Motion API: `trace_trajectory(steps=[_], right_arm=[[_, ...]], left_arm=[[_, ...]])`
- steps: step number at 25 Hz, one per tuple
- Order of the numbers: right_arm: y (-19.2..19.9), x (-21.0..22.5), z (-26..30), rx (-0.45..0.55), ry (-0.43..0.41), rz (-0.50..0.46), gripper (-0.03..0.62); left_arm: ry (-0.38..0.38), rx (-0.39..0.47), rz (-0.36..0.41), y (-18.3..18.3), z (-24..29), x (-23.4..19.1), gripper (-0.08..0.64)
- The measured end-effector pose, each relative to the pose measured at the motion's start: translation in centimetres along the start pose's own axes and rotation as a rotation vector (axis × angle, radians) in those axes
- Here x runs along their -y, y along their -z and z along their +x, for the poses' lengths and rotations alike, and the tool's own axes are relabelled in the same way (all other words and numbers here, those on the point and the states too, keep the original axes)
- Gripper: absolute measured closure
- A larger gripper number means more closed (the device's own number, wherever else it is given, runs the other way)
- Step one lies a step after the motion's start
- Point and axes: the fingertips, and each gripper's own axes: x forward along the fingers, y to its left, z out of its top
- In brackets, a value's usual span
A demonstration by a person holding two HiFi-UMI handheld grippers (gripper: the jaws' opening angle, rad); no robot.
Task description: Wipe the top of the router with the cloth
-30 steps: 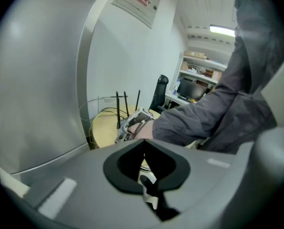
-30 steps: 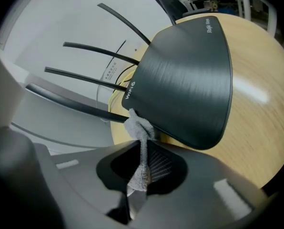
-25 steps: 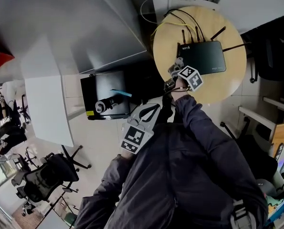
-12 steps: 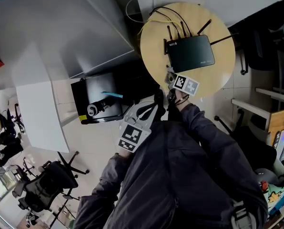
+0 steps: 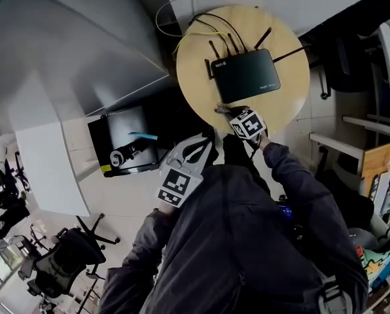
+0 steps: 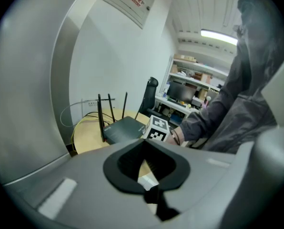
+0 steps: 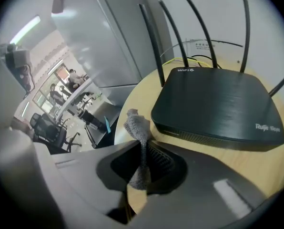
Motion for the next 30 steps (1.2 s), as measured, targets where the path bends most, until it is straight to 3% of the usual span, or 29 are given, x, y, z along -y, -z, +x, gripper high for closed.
trace_trajectory(steps=[9, 15, 25, 30], right_arm=[[-0.4, 3.8, -1.2, 0.045, -0.014, 0.143, 0.563], [1.6, 9.0, -3.7, 0.039, 0.037, 0.202, 0.563], [5.0, 19.0, -9.2, 0.033, 0.146, 0.228, 0.563], [5.6, 21.1, -10.4, 0.046, 0.16, 0.205, 0.563]], left_arm=[[-0.015, -0.015, 0.0, -1.7, 2.5, 0.5, 0.56], [-0.017, -0.017, -0.001, -2.8, 4.4, 1.3, 0.56], [-0.005, -0.028, -0.004, -4.5, 7.9, 2.5, 0.56], [-0.011, -0.029, -0.001, -5.4, 9.3, 3.0, 0.56]])
